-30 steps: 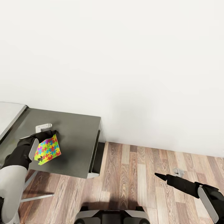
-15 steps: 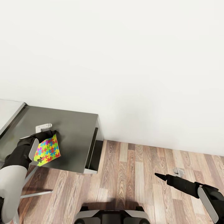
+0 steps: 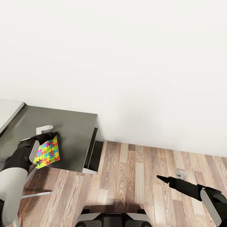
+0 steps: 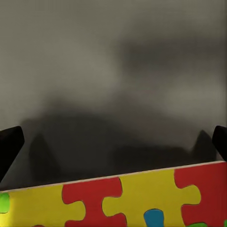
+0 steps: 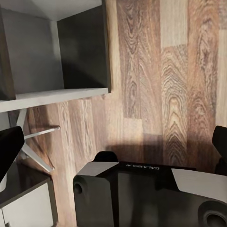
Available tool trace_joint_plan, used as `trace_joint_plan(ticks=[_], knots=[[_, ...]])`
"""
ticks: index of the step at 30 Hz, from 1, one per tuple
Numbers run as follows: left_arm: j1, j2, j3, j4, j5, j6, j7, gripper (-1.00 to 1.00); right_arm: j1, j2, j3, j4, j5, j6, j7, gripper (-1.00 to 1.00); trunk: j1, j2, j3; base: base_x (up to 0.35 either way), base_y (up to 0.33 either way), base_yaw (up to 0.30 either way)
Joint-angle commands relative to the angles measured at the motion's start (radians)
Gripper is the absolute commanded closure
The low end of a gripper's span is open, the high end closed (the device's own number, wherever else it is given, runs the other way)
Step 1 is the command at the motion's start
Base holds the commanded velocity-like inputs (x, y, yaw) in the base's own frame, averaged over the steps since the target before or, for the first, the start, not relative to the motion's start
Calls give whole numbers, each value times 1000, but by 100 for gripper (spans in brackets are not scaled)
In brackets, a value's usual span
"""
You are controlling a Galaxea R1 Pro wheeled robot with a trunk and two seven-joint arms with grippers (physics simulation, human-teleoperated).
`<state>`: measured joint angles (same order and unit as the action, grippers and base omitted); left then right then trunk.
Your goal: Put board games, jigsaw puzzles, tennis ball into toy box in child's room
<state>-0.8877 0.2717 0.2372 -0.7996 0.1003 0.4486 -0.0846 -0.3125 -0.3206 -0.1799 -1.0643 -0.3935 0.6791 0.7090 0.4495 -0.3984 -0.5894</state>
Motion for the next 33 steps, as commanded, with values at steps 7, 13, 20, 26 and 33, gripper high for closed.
trace_joint_plan(ticks=[7, 13, 20, 26, 33], knots=[[0, 0, 2, -1, 10, 7, -1, -100, 0, 0, -1, -1, -4, 7, 1, -100, 1, -2, -1, -10, -27, 0], [0, 0, 2, -1, 10, 7, -1, -100, 0, 0, 2, -1, -4, 7, 1, -100, 1, -2, -1, -85, -98, 0], [0, 0, 2, -1, 10, 6, -1, -100, 0, 0, 22, -2, -4, 6, 1, -100, 1, -2, -1, -10, -11, 0], [0, 0, 2, -1, 11, 7, -1, -100, 0, 0, 25, -2, -4, 6, 1, -100, 1, -2, -1, 0, 0, 0], [0, 0, 2, -1, 12, 7, -1, -100, 0, 0, 25, -2, -4, 5, 1, -100, 1, -2, -1, -67, -67, 0]])
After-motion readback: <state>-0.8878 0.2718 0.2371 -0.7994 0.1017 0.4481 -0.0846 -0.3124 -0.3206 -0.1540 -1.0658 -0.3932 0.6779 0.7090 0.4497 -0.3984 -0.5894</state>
